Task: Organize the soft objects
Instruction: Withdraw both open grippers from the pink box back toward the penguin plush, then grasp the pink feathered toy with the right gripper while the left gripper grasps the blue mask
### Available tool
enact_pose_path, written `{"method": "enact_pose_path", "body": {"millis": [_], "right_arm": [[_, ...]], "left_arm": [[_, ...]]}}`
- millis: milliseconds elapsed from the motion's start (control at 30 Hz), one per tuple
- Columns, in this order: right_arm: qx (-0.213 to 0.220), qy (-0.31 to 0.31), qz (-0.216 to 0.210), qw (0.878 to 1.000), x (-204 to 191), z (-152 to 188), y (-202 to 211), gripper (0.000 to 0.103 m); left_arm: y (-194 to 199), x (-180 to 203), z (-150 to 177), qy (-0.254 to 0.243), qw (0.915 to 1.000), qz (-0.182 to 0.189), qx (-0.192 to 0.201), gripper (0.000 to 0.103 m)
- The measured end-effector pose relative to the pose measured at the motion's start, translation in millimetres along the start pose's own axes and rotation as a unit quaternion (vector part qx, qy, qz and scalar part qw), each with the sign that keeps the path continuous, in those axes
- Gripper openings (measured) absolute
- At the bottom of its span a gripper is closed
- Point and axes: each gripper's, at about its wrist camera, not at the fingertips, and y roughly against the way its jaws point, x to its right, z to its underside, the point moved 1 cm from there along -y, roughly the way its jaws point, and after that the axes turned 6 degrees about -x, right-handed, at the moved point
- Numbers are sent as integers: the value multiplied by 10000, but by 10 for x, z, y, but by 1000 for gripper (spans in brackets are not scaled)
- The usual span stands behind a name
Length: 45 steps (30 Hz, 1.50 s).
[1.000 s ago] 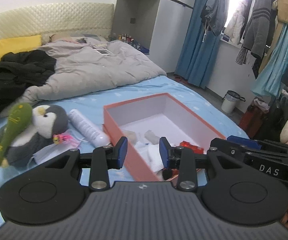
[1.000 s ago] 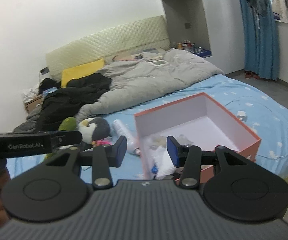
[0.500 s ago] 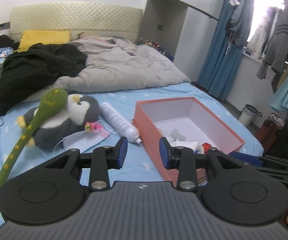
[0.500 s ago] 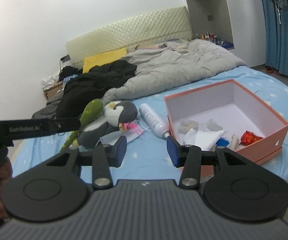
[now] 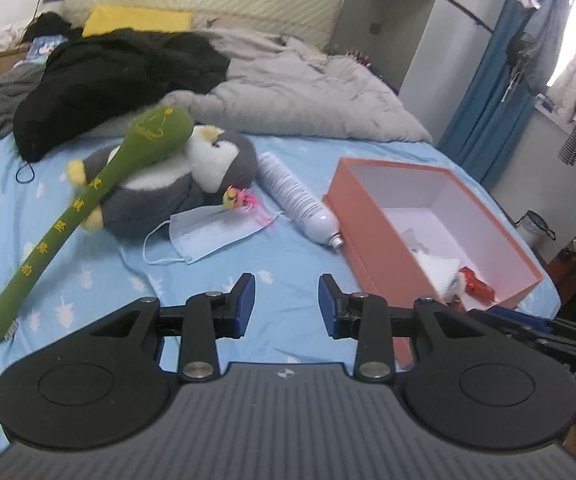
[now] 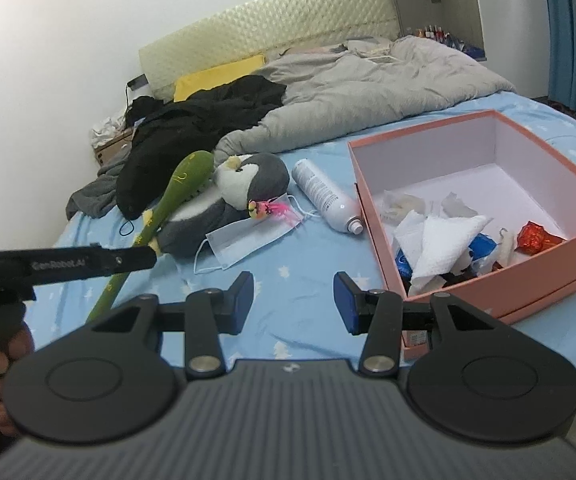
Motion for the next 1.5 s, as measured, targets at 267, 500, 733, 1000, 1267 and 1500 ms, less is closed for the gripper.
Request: {"method": "enact_pose_path", "body": {"millis": [267,500,733,1000,1267,1500], "right_arm": [[-211,111,38,9997,16,-249,-432,47],[-507,263,-18,9984,-32,-456,-1003,47],[-812,388,-255,9956,-156,-637,-1694,48],[-1041,478,-467,9923,-289,-834,-2440,60],[-1121,597,-451,9909,-430,-966,-3067,60],[-971,595,-297,9930,-469,-1026,-3401,60]], "left_arm": [[-510,-265,-222,170,9998,-41,-88,40],[-1050,-649,-392,401,9987,-198,-249,40],[-1605,-1024,-521,110,9978,-504,-417,57],[-2224,-1342,-562,-19,9973,-494,-535,70],[-2638,-1517,-527,255,9971,-428,-579,70],[-2857,-1521,-581,406,9980,-276,-410,64]]}}
